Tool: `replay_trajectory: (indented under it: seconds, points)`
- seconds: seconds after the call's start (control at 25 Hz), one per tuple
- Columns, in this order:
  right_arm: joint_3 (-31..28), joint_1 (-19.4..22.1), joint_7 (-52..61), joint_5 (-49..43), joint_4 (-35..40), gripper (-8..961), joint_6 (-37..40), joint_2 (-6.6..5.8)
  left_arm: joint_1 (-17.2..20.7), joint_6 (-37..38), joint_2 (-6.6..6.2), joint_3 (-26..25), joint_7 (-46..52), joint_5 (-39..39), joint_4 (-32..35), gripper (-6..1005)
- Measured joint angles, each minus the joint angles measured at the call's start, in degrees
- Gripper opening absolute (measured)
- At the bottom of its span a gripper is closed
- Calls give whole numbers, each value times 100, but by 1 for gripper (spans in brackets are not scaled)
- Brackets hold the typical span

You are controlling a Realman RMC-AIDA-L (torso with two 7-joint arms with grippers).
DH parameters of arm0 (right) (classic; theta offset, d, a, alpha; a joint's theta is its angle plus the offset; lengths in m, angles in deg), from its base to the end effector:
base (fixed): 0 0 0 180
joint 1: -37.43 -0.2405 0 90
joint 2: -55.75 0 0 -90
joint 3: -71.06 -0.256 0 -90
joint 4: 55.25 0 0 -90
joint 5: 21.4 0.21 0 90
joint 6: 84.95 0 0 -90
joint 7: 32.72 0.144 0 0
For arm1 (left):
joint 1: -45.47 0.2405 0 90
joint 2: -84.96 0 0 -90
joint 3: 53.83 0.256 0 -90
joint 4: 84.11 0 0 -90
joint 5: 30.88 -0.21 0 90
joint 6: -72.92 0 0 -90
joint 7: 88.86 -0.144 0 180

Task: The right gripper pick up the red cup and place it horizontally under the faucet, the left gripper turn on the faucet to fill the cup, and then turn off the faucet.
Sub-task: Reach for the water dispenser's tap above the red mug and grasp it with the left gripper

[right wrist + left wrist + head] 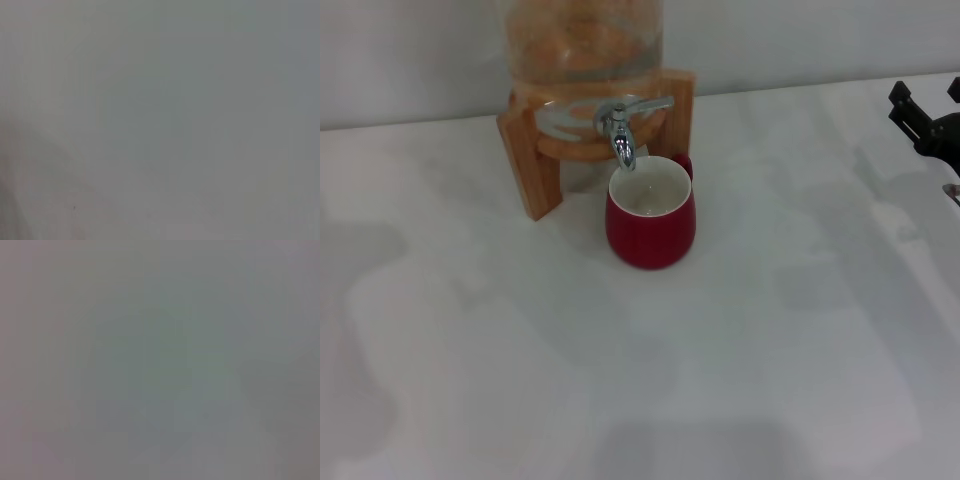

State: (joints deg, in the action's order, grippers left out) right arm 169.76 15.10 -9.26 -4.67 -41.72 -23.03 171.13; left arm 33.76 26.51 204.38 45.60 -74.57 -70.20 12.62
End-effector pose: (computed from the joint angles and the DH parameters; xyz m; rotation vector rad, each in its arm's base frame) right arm 0.3483 0.3449 0.0348 -1.5022 0.6635 0.8059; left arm -0.1966 0.3708 0.1048 -1.4770 -0.3709 0.2637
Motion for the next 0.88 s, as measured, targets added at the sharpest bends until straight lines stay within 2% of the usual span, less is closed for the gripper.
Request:
replay_trajectory:
  seconds: [0.24, 0.6, 0.72, 0.76, 0.84, 0.88]
  points:
    - [3, 21, 2, -14, -1, 829, 9, -6, 79, 7, -6, 358, 409, -615, 42, 832]
    - [24, 64, 17, -21, -6, 829, 53, -7, 328, 691, -11, 281, 764, -611, 30, 832]
    - [32, 67, 75, -27, -5, 829, 68, -12, 360, 908, -13, 140, 929, -553, -60, 832]
    - [34, 70, 82, -29, -6, 829, 70, -14, 474, 1359, -21, -165, 1111, -246, -160, 832]
    - [35, 72, 88, -30, -7, 829, 72, -16, 526, 1564, -21, -301, 1146, -84, -189, 831]
    - [36, 71, 89, -31, -7, 829, 73, -16, 622, 1949, -21, -539, 1190, 230, -247, 831]
